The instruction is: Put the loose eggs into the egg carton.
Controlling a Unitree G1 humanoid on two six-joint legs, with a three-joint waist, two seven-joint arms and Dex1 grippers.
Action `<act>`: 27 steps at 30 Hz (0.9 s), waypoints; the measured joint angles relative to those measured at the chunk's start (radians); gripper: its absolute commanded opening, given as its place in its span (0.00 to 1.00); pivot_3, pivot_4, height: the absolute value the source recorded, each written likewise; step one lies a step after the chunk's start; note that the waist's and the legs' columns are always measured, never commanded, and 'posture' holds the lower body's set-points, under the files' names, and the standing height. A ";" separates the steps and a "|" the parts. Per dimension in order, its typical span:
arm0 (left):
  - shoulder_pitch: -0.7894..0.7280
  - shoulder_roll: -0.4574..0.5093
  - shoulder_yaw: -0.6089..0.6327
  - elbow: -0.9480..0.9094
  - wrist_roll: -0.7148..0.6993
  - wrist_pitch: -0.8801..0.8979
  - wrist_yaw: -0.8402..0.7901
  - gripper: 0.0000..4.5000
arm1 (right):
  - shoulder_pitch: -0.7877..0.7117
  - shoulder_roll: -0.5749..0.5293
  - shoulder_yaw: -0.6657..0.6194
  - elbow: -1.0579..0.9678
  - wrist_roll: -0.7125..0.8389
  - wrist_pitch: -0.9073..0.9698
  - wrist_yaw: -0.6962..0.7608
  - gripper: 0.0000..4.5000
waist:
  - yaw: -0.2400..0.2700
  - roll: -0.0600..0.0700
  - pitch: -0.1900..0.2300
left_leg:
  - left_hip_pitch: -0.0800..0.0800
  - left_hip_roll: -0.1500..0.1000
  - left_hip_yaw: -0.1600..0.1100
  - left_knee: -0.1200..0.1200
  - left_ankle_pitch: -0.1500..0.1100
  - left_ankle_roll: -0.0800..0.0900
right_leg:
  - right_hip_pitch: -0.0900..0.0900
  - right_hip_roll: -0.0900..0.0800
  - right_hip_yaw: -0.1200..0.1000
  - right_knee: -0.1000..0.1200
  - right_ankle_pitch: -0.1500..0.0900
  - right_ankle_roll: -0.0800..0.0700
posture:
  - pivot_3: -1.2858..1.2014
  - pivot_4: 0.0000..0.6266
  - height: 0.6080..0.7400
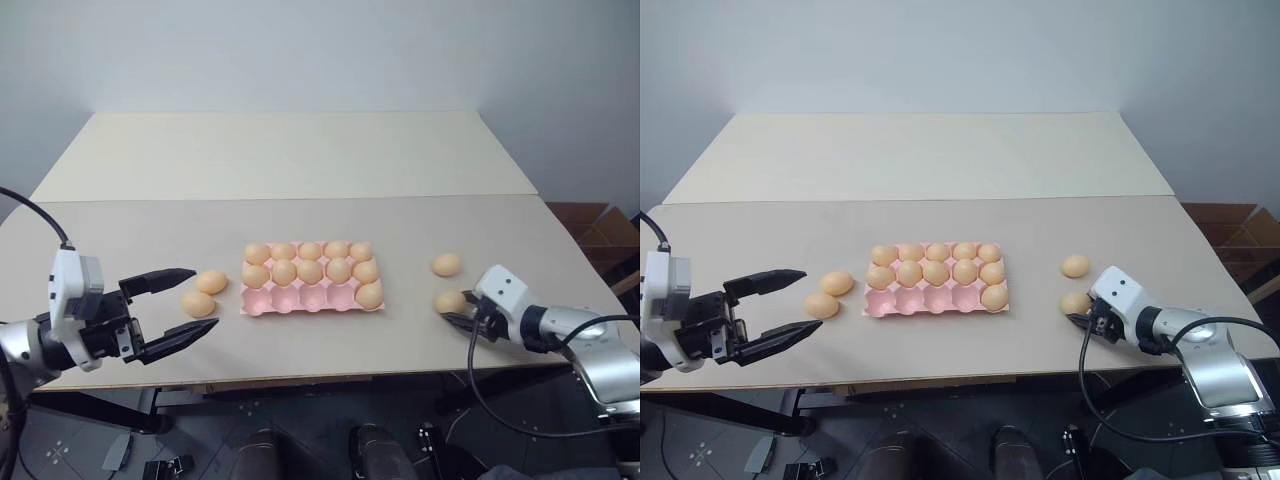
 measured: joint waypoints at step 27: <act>-0.002 -0.005 -0.017 -0.012 -0.001 0.002 0.038 1.00 | -0.319 0.284 0.324 -0.261 -0.037 0.268 -0.111 0.99 | -0.001 0.000 0.000 | -0.002 0.000 -0.001 0.000 0.000 0.000 | -0.002 0.000 -0.002 0.001 0.005 -0.004 | 0.52 0.24 1.00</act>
